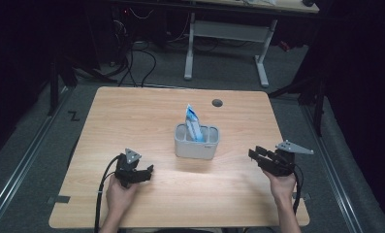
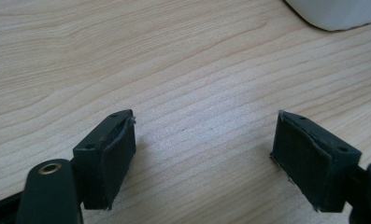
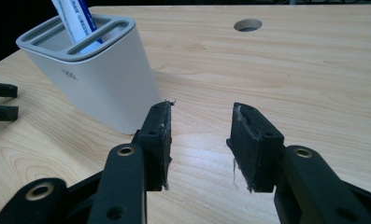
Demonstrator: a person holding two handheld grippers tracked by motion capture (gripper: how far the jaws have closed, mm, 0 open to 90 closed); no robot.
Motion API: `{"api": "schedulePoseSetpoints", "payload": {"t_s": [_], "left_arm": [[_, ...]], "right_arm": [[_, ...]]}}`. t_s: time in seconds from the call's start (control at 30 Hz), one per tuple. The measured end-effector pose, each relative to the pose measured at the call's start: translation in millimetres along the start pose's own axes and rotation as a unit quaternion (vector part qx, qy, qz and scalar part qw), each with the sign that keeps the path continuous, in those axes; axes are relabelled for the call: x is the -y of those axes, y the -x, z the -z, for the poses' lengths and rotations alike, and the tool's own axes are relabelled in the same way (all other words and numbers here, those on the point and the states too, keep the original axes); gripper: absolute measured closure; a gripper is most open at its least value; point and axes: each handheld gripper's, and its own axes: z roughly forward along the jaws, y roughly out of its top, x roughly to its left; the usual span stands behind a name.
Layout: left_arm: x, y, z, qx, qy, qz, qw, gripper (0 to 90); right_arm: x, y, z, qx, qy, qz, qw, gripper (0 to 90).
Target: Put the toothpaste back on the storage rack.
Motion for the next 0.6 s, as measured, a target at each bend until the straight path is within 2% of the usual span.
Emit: {"api": "schedulePoseSetpoints", "payload": {"t_s": [0.3,0.6], "left_arm": [[0.0,0.0,0.0,0.000,0.000,0.000,1.0000,21.7],[0.0,0.1,0.0,0.000,0.000,0.000,1.0000,21.6]], "right_arm": [[10.9,-1.2,-9.8,0.001,-0.004,0.001,1.0000,59.9],[19.1,-4.4,-20.0,0.000,-0.019,0.000,0.9998,59.8]]}}
